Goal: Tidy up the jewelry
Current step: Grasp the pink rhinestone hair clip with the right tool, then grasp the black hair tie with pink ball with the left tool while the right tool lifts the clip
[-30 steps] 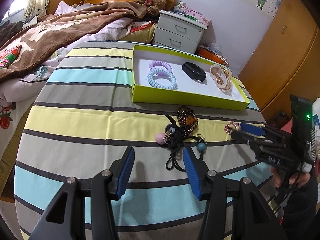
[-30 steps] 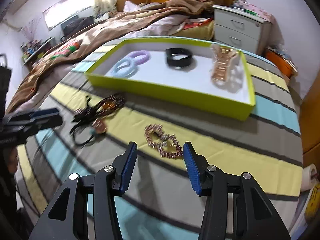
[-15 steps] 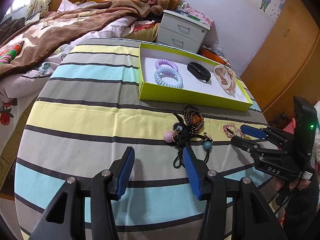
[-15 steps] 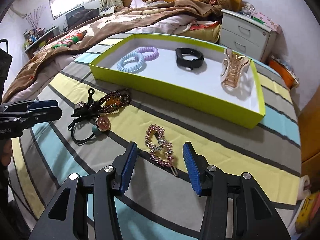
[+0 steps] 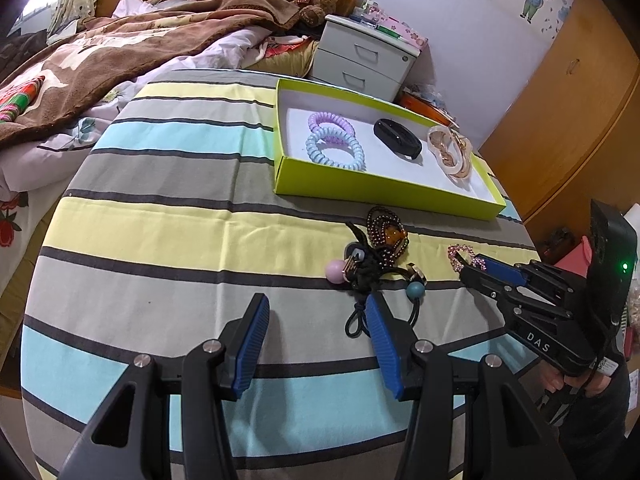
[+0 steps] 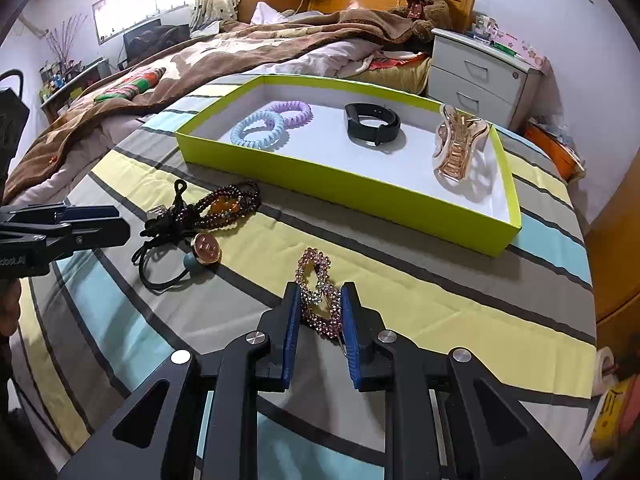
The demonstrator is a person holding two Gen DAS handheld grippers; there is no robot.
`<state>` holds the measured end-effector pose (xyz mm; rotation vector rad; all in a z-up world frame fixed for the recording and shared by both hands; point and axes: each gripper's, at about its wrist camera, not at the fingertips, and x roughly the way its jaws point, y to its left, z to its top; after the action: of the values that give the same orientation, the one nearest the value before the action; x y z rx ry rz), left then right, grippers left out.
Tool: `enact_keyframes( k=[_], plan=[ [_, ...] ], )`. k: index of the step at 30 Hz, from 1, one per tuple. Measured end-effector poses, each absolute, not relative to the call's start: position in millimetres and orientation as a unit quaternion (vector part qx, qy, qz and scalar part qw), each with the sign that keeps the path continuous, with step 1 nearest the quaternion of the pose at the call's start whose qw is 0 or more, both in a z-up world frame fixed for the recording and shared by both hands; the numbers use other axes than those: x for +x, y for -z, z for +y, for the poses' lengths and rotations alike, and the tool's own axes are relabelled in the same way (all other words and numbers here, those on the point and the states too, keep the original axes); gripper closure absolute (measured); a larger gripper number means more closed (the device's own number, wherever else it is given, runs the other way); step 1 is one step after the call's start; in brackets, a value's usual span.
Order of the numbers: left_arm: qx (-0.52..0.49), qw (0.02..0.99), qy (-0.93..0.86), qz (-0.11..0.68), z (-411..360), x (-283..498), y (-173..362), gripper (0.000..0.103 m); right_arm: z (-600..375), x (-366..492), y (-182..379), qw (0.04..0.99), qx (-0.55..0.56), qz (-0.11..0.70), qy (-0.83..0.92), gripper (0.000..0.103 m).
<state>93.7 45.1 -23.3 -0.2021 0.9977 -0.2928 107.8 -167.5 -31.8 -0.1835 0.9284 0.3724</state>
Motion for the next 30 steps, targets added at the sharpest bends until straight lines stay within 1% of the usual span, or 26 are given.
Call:
enact_keyframes(
  k=[2, 11, 21, 30],
  plan=[
    [-0.094, 0.863, 0.138, 0.477, 44.2, 95.4, 24.0, 0.051, -169.1, 104.6, 29.4, 0.875, -0.085, 0.44, -0.181, 0.092],
    [-0.073, 0.867, 0.12, 0.479, 38.2, 110.9, 24.0, 0.051, -178.4, 97.8, 24.0, 0.881, -0.063, 0.434, -0.178, 0.092],
    [-0.048, 0.863, 0.144, 0.481, 16.6, 120.6, 27.0, 0.05, -188.8, 89.1, 16.7, 0.887, -0.025, 0.425, -0.178, 0.092],
    [-0.004, 0.869, 0.13, 0.478, -4.0, 120.9, 28.3, 0.051, -190.8, 87.8, 14.1, 0.89, -0.007, 0.42, -0.179, 0.092]
  ],
)
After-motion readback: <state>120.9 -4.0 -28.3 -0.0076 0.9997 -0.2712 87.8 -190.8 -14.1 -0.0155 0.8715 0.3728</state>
